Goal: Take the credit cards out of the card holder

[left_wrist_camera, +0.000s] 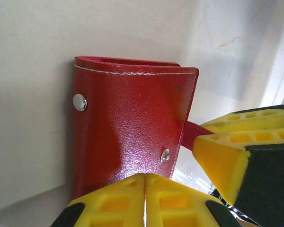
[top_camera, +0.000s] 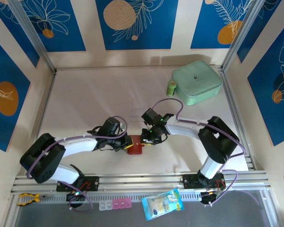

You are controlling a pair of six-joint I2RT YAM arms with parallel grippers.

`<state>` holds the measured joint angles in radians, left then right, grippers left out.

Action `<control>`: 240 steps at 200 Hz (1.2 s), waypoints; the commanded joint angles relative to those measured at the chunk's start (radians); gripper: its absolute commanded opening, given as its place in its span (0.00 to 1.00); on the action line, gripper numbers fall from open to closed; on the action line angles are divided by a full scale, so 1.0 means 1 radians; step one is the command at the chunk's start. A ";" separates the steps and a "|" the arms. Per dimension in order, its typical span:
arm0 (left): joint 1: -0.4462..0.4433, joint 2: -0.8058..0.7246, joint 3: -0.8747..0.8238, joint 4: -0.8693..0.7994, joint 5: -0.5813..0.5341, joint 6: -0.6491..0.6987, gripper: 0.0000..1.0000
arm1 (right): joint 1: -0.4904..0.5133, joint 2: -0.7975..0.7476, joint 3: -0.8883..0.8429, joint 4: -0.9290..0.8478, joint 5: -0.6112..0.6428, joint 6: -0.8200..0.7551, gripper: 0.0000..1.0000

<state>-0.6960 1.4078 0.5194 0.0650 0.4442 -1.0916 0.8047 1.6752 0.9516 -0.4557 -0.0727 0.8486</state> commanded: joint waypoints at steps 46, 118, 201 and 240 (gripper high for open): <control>0.000 -0.010 0.019 -0.014 -0.006 0.003 0.09 | -0.005 0.043 -0.005 0.032 -0.062 0.001 0.18; 0.004 -0.041 0.021 -0.006 -0.025 0.007 0.14 | -0.013 0.004 -0.013 0.007 -0.037 -0.011 0.05; 0.064 -0.125 0.026 -0.094 -0.064 0.051 0.21 | -0.092 -0.140 -0.025 -0.126 -0.028 -0.126 0.02; 0.095 -0.191 0.028 -0.154 -0.098 0.086 0.31 | -0.093 -0.171 0.022 -0.195 -0.040 -0.183 0.01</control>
<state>-0.6235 1.2640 0.5201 -0.0219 0.3836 -1.0466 0.7109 1.5333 0.9356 -0.5682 -0.0872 0.7284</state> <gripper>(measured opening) 0.291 0.065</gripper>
